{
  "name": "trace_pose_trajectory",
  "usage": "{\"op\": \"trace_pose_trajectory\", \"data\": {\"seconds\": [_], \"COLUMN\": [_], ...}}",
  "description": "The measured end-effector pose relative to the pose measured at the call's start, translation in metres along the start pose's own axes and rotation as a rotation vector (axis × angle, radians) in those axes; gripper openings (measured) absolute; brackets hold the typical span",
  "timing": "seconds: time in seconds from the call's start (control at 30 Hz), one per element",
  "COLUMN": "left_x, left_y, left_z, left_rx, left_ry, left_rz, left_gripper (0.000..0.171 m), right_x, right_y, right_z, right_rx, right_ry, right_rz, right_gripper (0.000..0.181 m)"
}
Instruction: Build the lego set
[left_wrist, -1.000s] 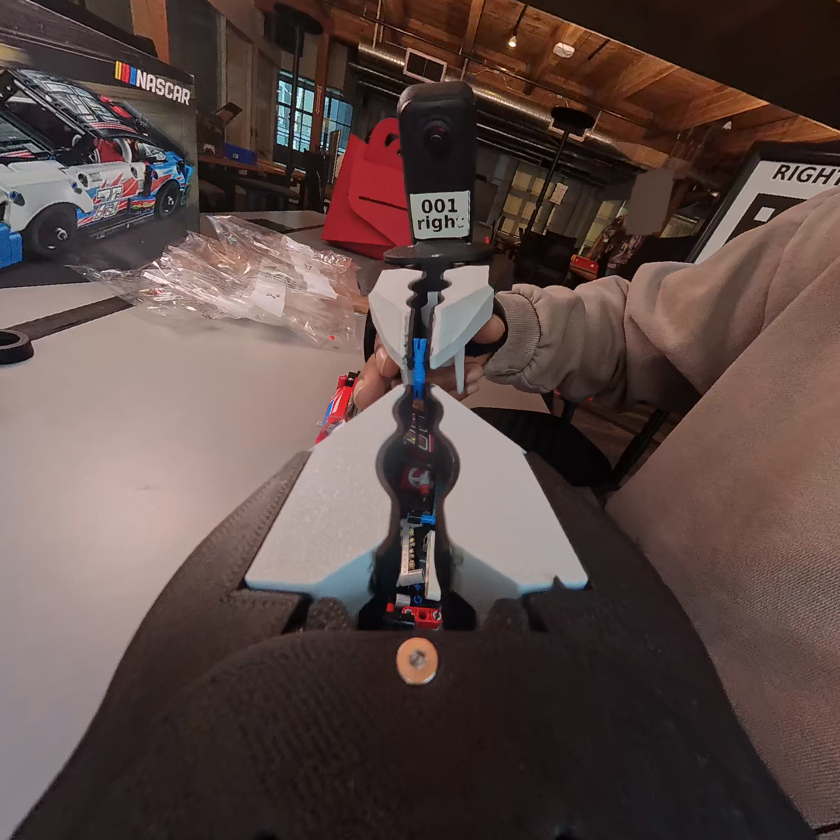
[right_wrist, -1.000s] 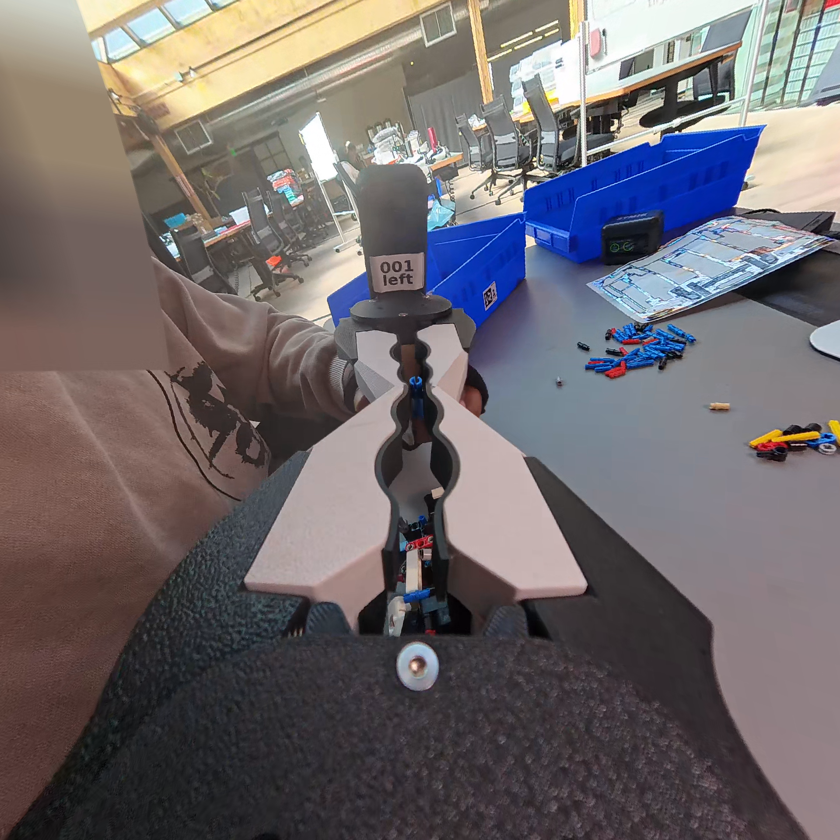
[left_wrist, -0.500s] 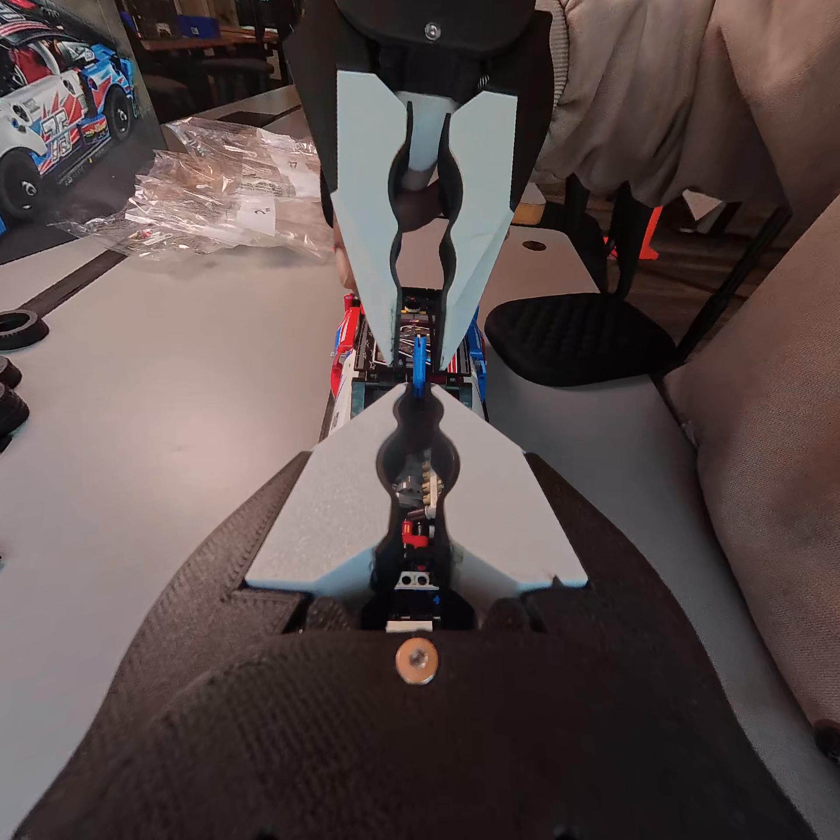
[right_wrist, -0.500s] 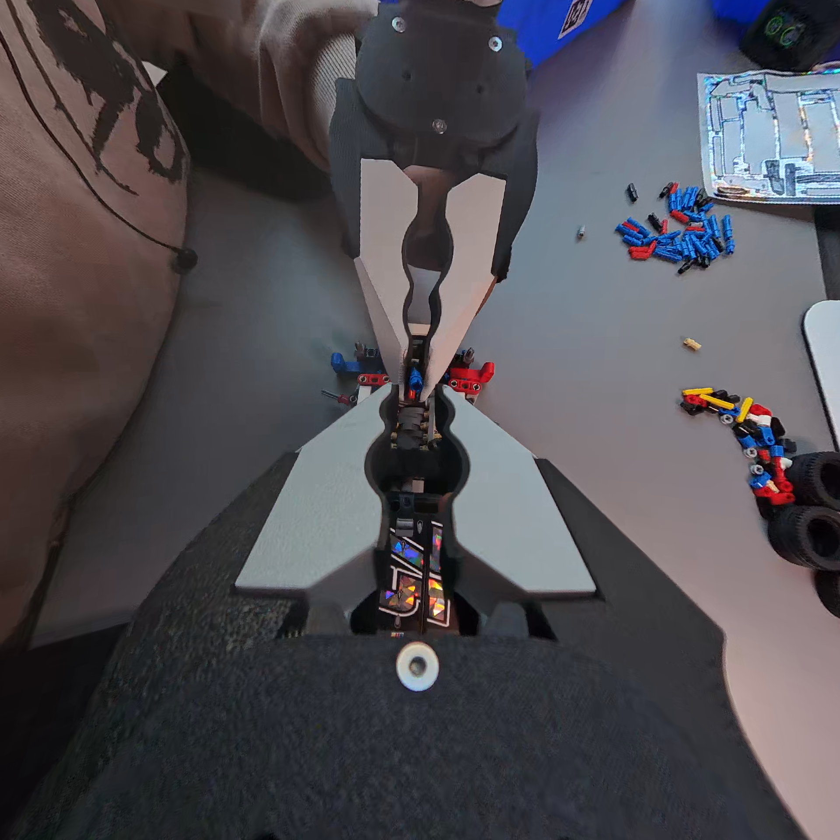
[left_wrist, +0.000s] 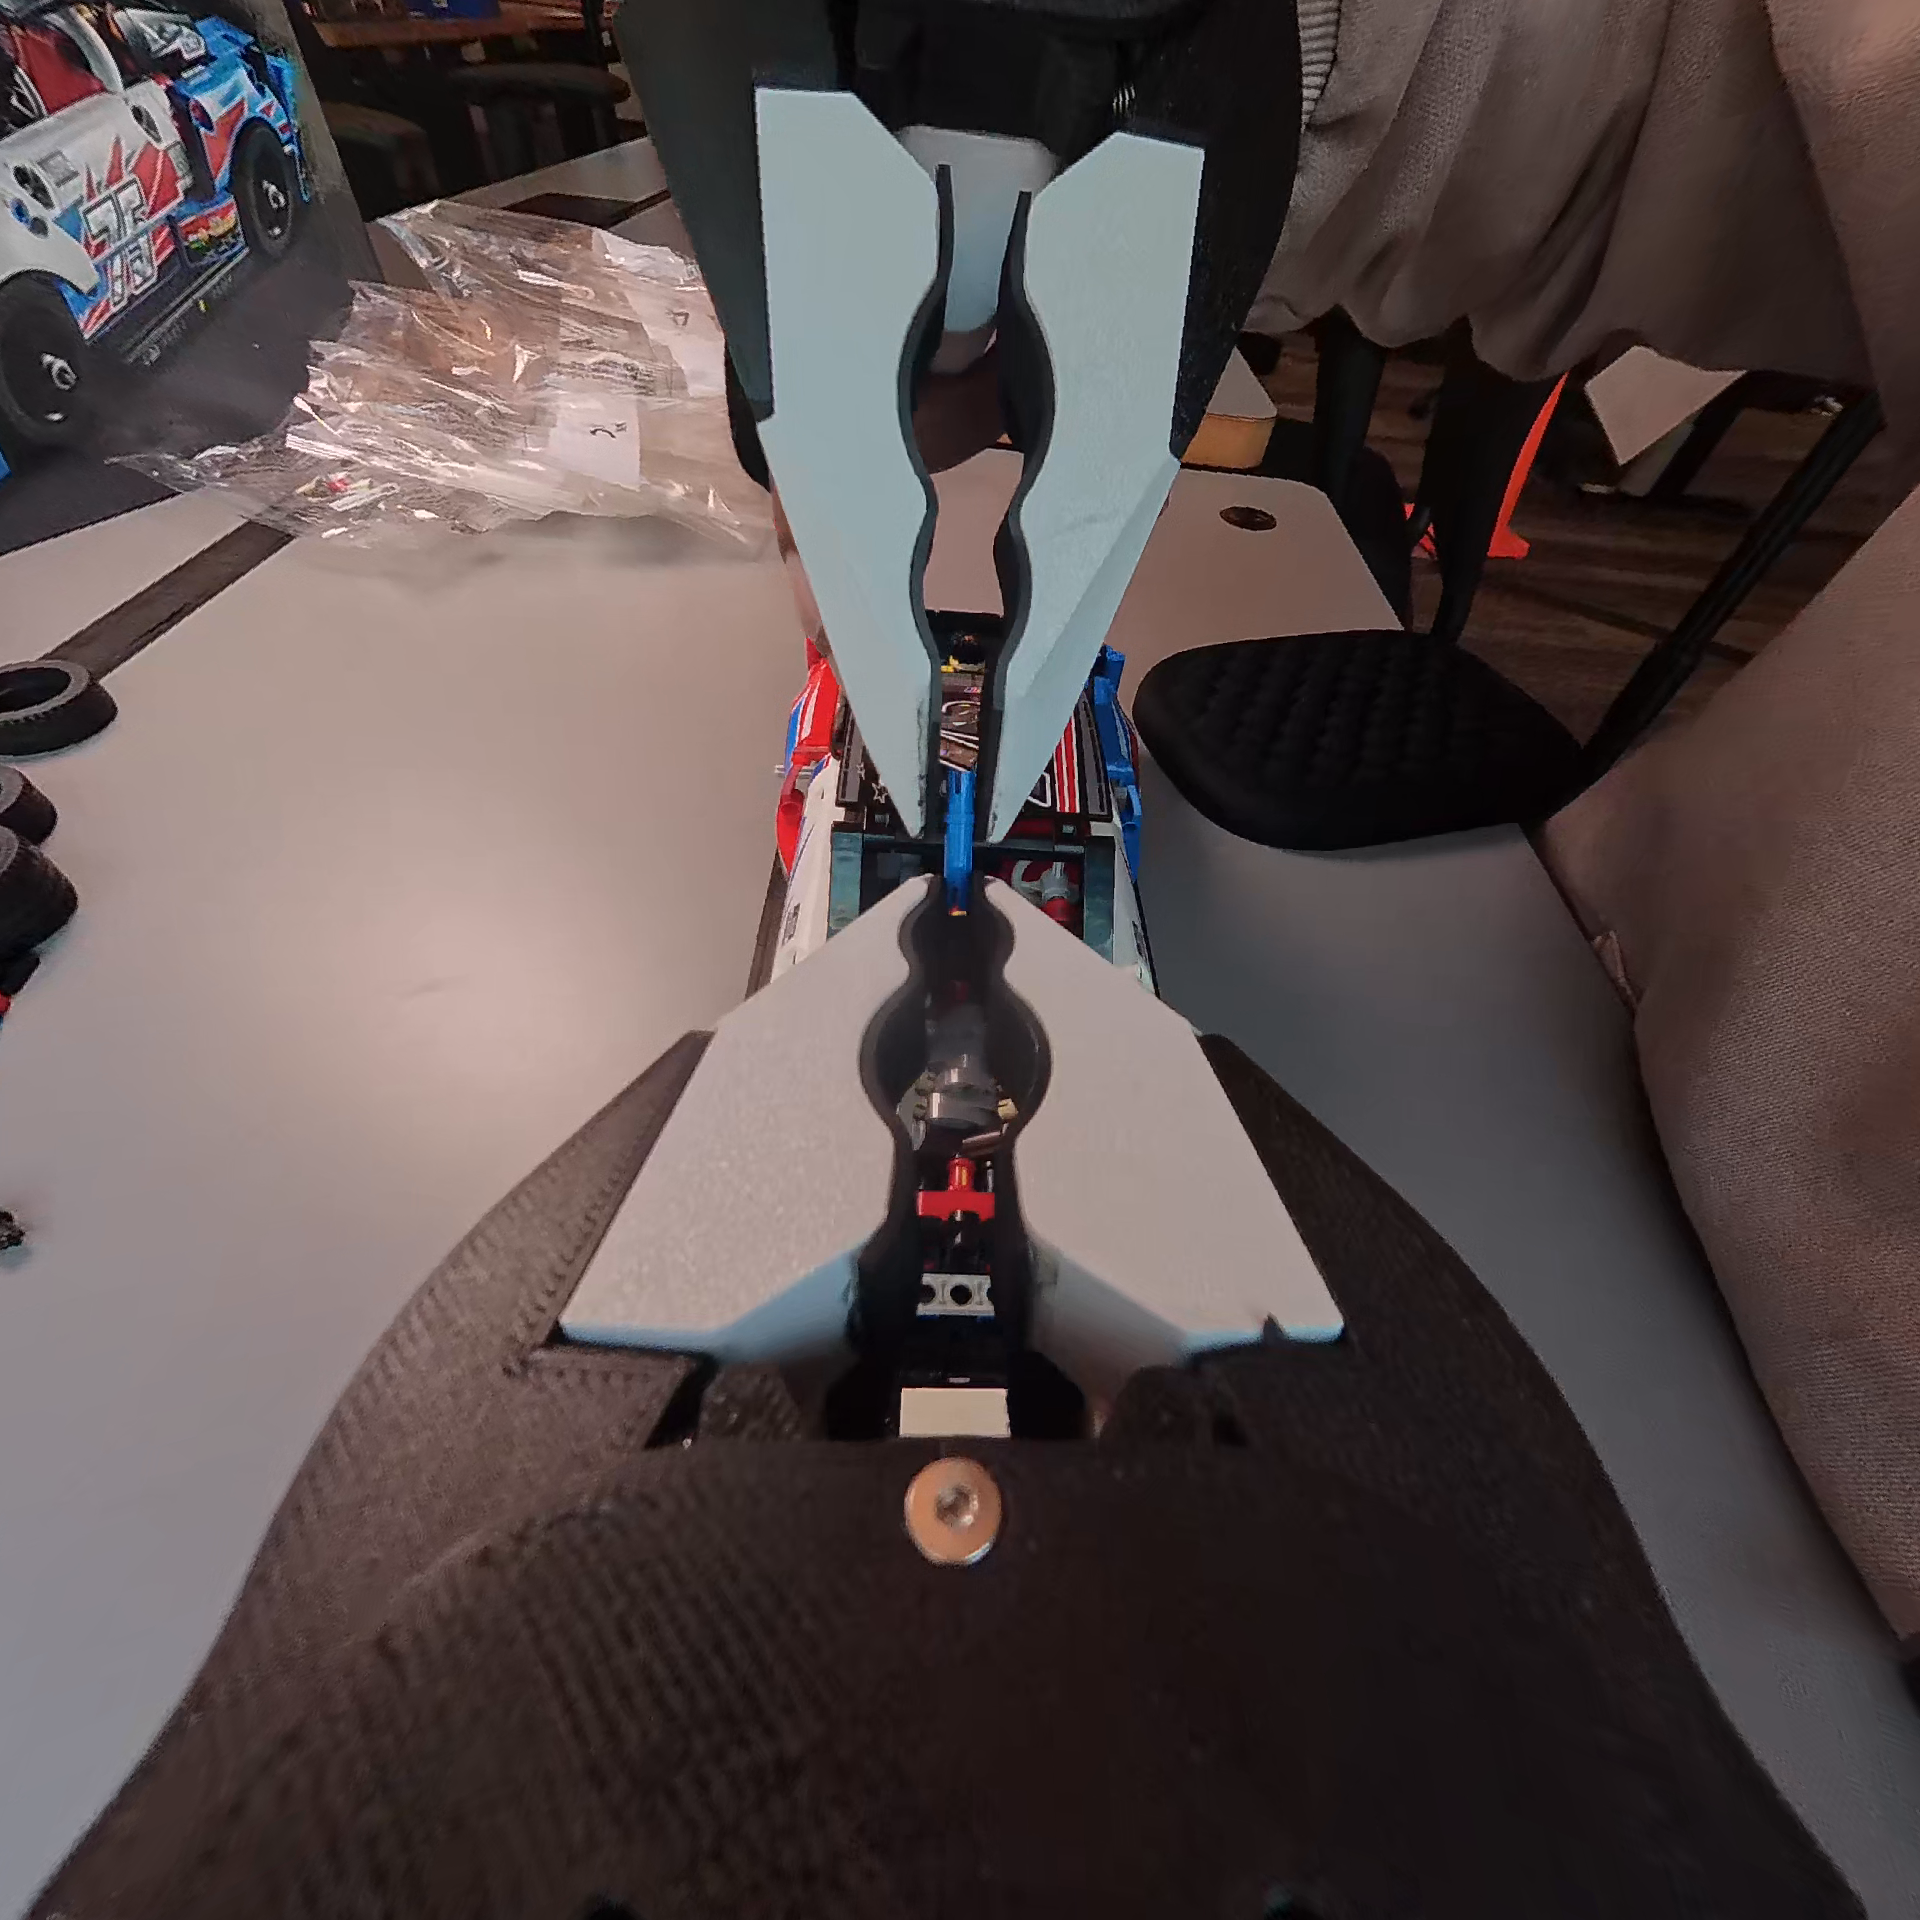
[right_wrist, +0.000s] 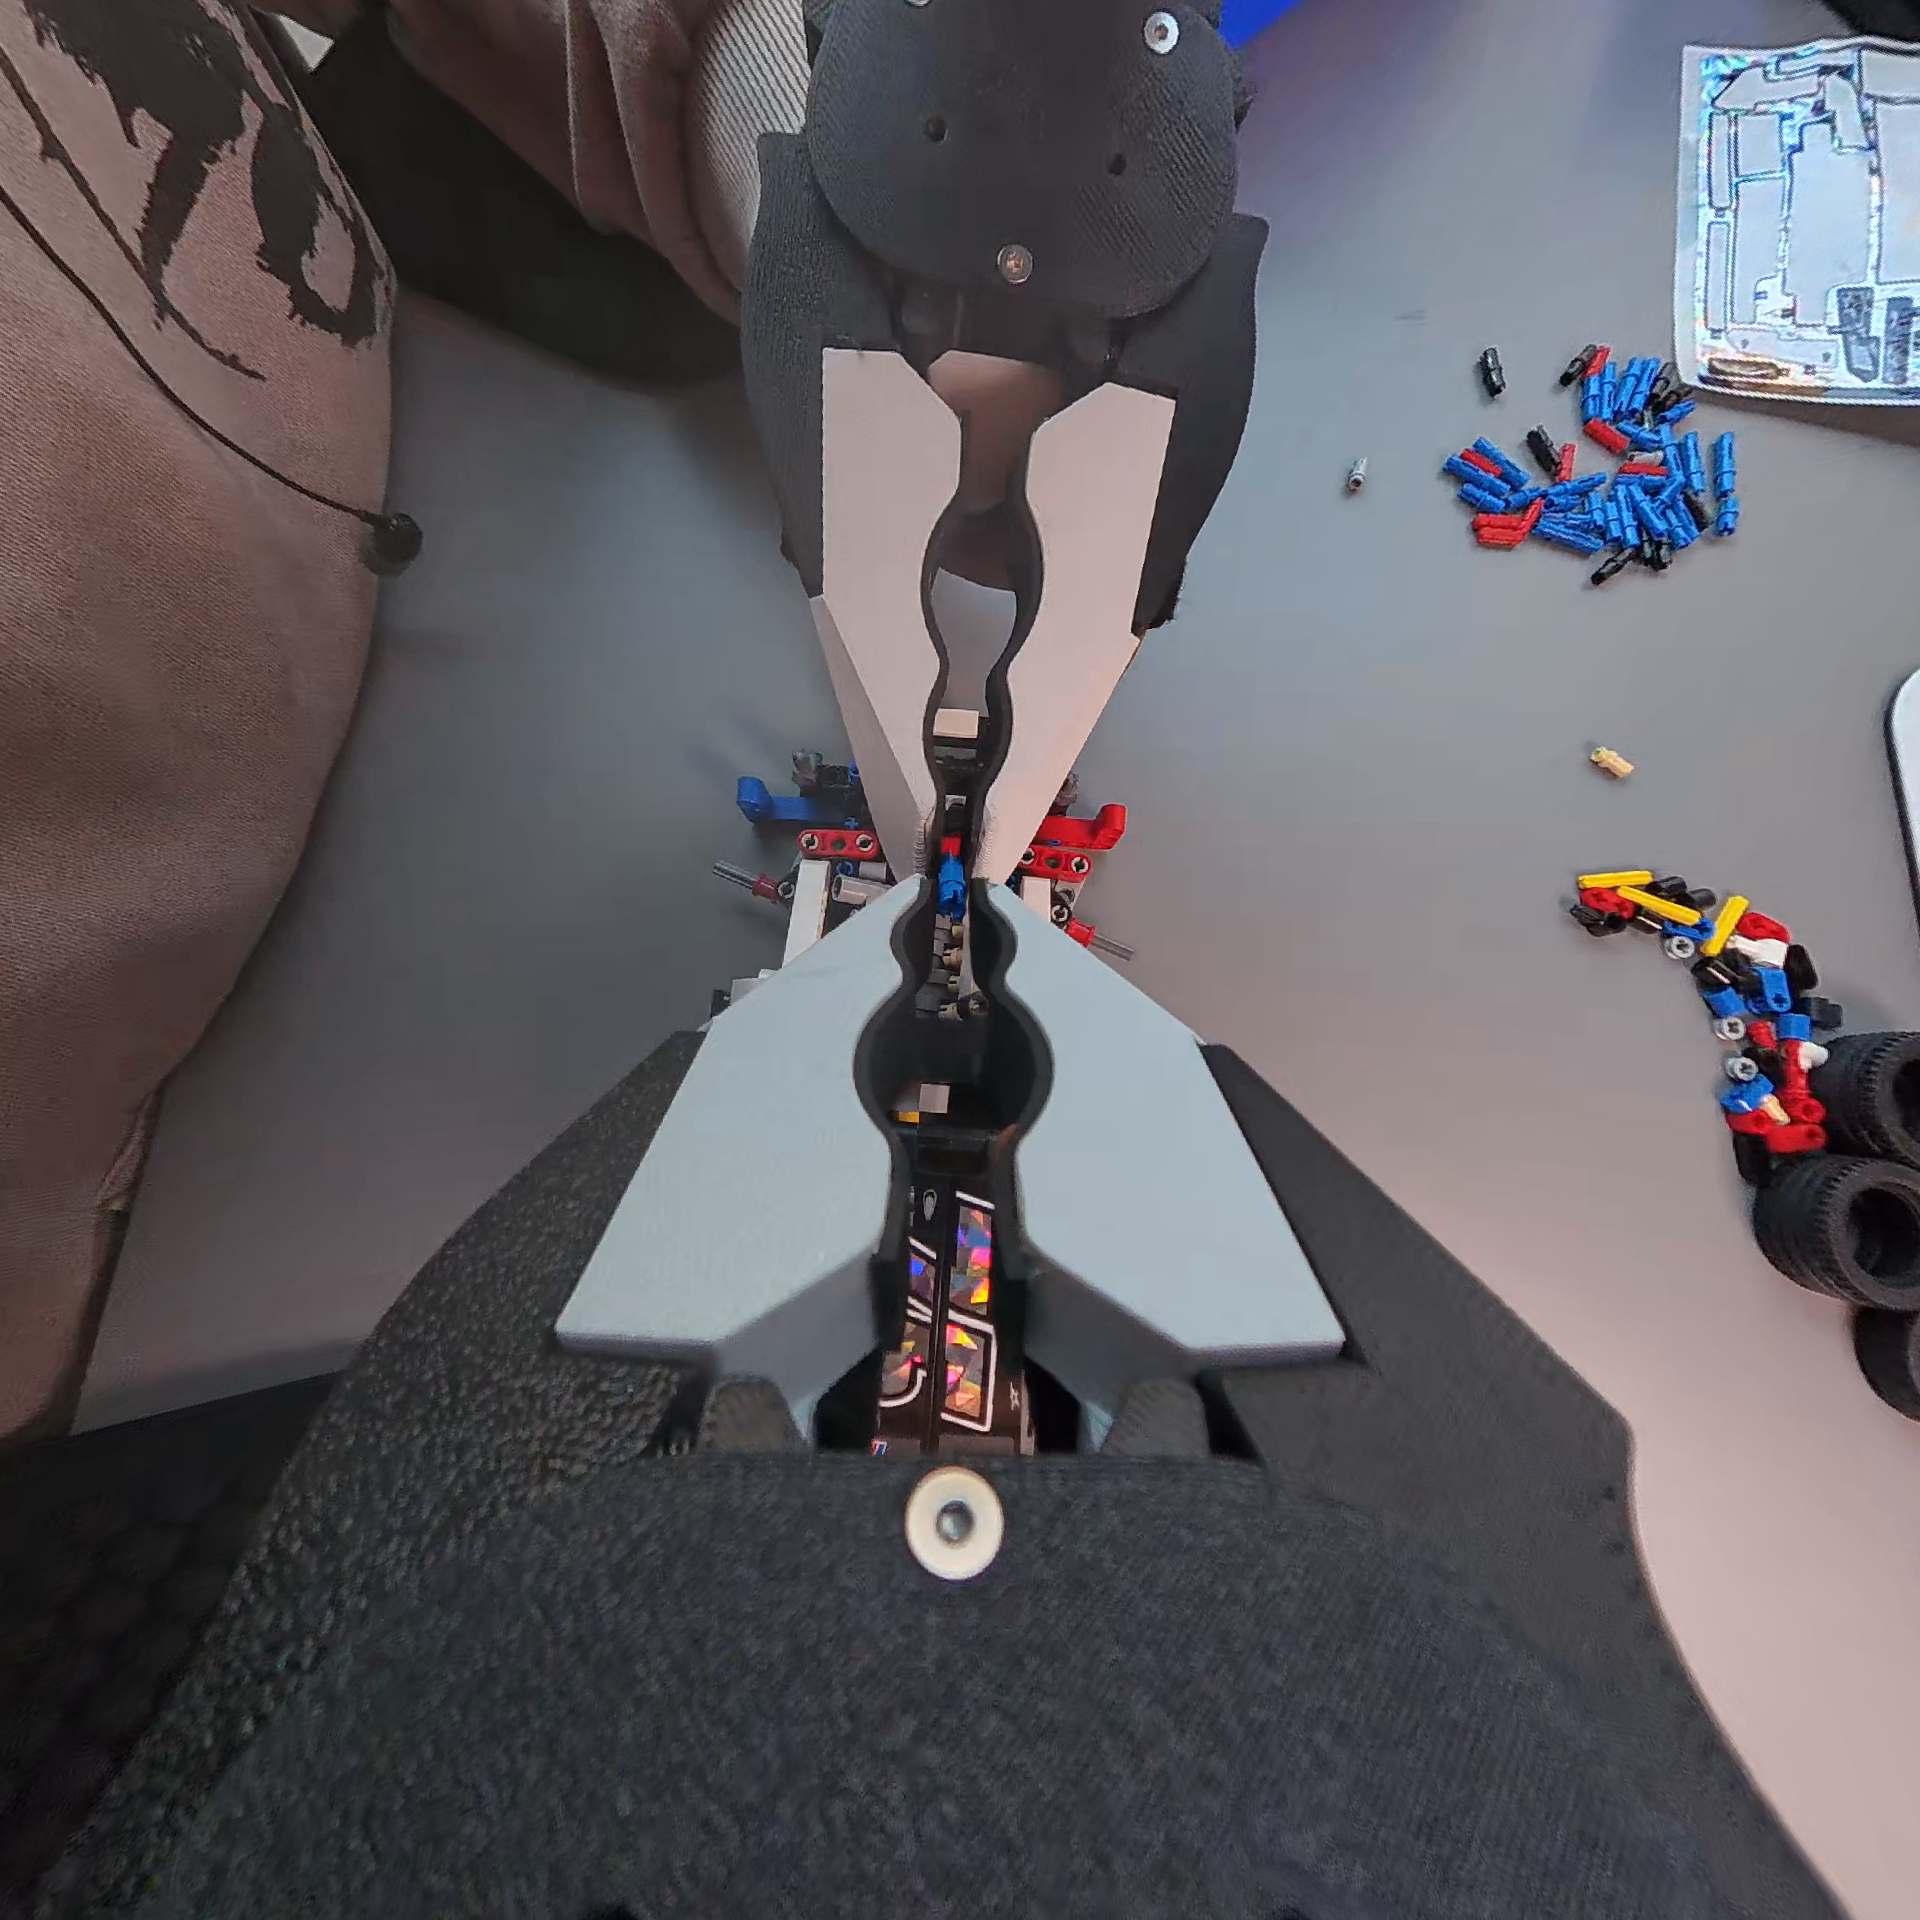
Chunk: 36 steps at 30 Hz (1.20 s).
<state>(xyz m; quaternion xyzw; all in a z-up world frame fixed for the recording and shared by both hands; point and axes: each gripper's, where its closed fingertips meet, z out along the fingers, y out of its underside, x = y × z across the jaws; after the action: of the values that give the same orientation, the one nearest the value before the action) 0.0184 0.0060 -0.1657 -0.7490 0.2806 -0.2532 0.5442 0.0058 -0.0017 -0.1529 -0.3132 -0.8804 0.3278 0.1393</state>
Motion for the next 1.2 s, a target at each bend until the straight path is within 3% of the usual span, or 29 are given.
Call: {"op": "trace_pose_trajectory", "data": {"seconds": [0.27, 0.4, 0.53, 0.87, 1.2], "left_x": [-0.006, -0.011, -0.015, -0.014, -0.013], "left_y": [0.007, 0.029, 0.043, 0.047, 0.044], "left_z": [0.004, 0.014, 0.022, 0.029, 0.032], "left_rx": [-0.013, -0.146, -0.249, -0.267, -0.225], "left_ry": [-0.022, -0.062, -0.091, -0.037, -0.059], "left_rz": [-0.038, -0.013, 0.016, -0.085, -0.057], "left_gripper": [0.004, 0.018, 0.017, 0.006, 0.005], "right_x": [0.004, 0.007, 0.006, 0.007, 0.007], "right_y": [0.008, 0.029, 0.042, 0.05, 0.052], "right_z": [0.004, 0.006, 0.012, 0.023, 0.021], "right_rx": [-0.049, -0.181, -0.292, -0.397, -0.51], "right_ry": [-0.017, -0.055, -0.116, -0.207, -0.229], "right_rz": [0.032, 0.034, 0.013, -0.007, 0.026], "right_gripper": [0.002, 0.002, 0.002, 0.002, 0.002]}}
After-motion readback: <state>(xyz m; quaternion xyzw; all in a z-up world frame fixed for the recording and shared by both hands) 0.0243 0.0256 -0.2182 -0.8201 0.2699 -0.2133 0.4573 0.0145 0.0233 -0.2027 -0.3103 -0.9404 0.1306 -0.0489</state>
